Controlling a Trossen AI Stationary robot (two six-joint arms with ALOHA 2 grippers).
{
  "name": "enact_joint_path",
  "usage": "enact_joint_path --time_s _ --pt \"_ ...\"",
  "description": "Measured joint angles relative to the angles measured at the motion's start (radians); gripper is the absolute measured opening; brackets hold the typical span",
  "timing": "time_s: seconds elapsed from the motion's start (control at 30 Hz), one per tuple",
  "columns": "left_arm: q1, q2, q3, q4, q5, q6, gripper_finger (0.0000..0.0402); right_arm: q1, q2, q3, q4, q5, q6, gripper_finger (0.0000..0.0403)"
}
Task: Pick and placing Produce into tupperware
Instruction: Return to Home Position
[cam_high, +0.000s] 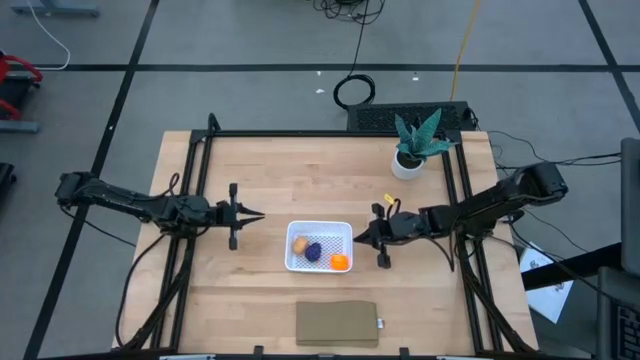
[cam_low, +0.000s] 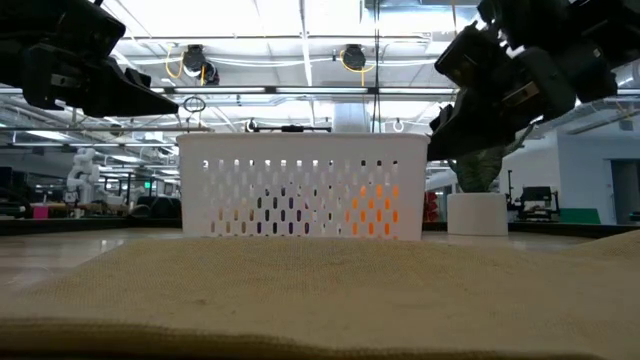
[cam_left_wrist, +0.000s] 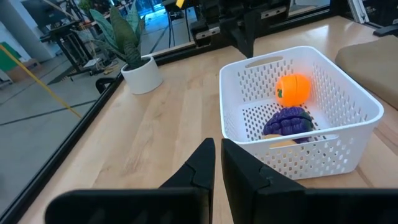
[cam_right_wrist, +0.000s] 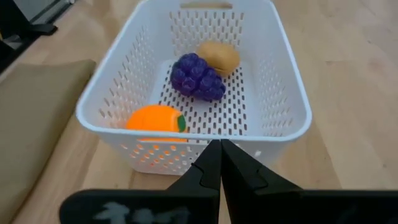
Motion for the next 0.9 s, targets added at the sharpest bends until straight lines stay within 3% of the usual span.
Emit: enact_joint_path --time_s 0.4,0.9 --pt "0.000 0.000 0.000 0.000 0.000 -0.002 0.0031 0.034 -0.103 0.000 -0.136 0.006 0.007 0.0000" --pt "-0.024 -0.002 0.000 0.078 0.024 0.100 0.0030 0.033 -0.123 0.000 -0.081 0.007 -0.048 0.0000"
